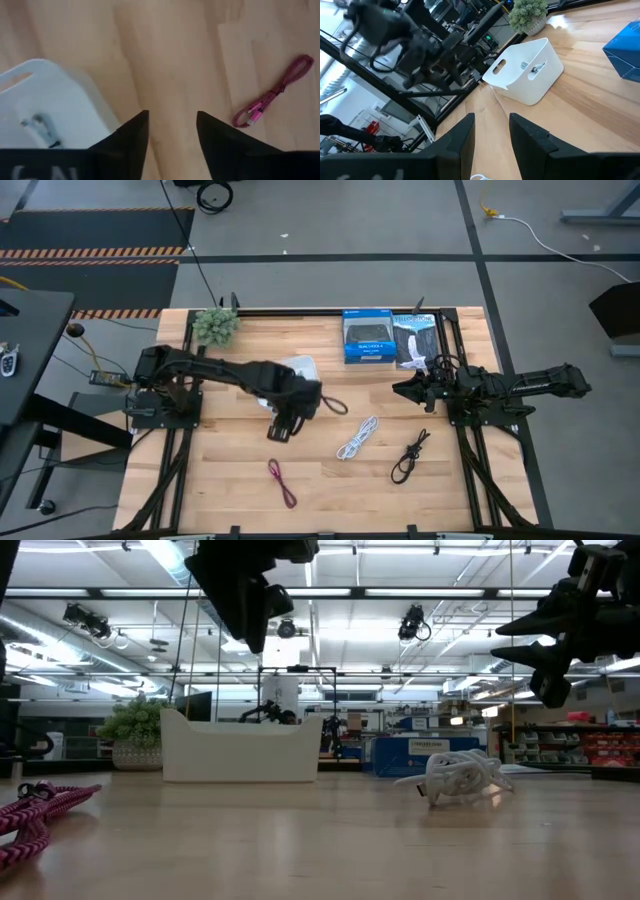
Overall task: Pick and place USB-C Cables
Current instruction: Put the pink cable charger into the white bin
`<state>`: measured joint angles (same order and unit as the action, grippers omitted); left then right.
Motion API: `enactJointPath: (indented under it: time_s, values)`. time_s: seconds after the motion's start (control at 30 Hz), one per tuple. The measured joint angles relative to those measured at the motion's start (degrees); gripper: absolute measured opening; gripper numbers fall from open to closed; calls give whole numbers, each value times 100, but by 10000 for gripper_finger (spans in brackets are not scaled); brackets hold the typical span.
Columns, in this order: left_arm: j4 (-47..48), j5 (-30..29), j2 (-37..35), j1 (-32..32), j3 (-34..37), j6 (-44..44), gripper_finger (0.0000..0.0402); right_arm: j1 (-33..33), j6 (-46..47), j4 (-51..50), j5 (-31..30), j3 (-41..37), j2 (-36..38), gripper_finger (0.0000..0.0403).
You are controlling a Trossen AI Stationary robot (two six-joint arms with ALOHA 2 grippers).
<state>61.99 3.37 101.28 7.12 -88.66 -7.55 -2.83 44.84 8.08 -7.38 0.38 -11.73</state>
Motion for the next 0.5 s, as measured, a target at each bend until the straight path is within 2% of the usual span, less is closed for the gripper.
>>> enactJointPath:
  time_s: [0.2,0.5]
  values:
    - [-76,-17,189,420,0,-105,219,0,0,2,0,-1,0,128]
    - [-377,-24,390,1161,0,-721,200,0,0,8,0,0,2,128]
